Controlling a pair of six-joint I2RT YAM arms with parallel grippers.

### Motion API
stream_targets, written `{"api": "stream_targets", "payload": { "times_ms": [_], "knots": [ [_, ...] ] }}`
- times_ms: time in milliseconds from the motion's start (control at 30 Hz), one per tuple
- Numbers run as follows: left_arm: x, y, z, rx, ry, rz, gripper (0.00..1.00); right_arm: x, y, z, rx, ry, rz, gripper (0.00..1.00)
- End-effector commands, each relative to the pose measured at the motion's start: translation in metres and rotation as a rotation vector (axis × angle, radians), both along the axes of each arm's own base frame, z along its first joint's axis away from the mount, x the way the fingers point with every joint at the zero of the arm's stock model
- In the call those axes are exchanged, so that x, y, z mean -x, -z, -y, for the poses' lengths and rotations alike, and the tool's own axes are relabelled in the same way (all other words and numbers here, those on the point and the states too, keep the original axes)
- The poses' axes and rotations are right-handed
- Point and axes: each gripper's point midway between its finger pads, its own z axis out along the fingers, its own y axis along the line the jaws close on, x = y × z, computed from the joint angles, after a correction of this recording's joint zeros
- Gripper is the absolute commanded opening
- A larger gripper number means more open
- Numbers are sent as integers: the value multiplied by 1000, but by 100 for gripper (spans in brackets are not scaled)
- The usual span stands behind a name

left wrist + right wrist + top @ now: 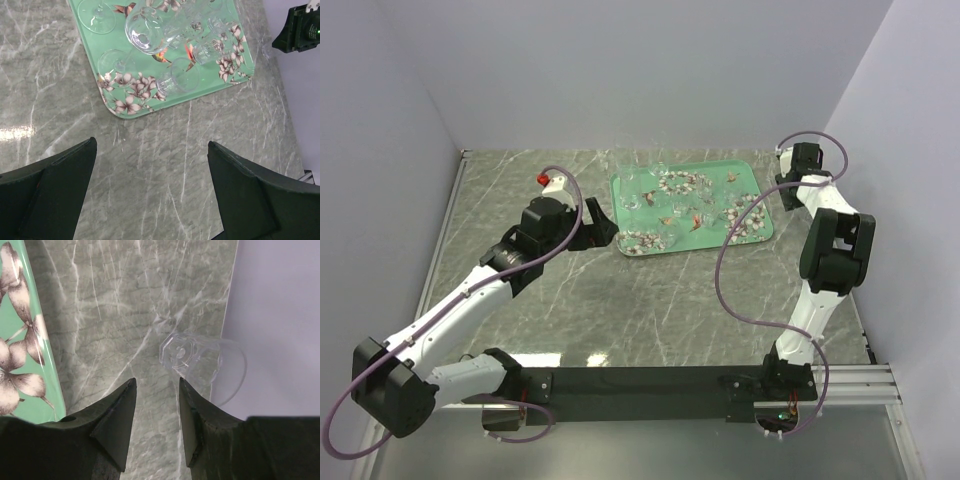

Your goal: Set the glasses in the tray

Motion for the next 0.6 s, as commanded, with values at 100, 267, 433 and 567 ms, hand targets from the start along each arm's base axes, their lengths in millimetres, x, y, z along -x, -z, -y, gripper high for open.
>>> {"api": "stream_targets", "payload": {
  "times_ms": [100, 267, 433, 567],
  "knots": [
    [-6, -24, 6, 46, 11, 44, 98, -11, -47, 8, 37, 7, 132, 47],
    [-6, -24, 6, 41, 13, 43, 98, -14, -44, 14, 46, 30, 127, 46],
    [-6, -24, 4, 40, 6, 46, 98, -15, -37, 23, 51, 54, 109, 46],
    [-6, -22, 5, 41, 6, 42, 98, -13, -29, 29, 54, 69, 92, 46]
  ]
}}
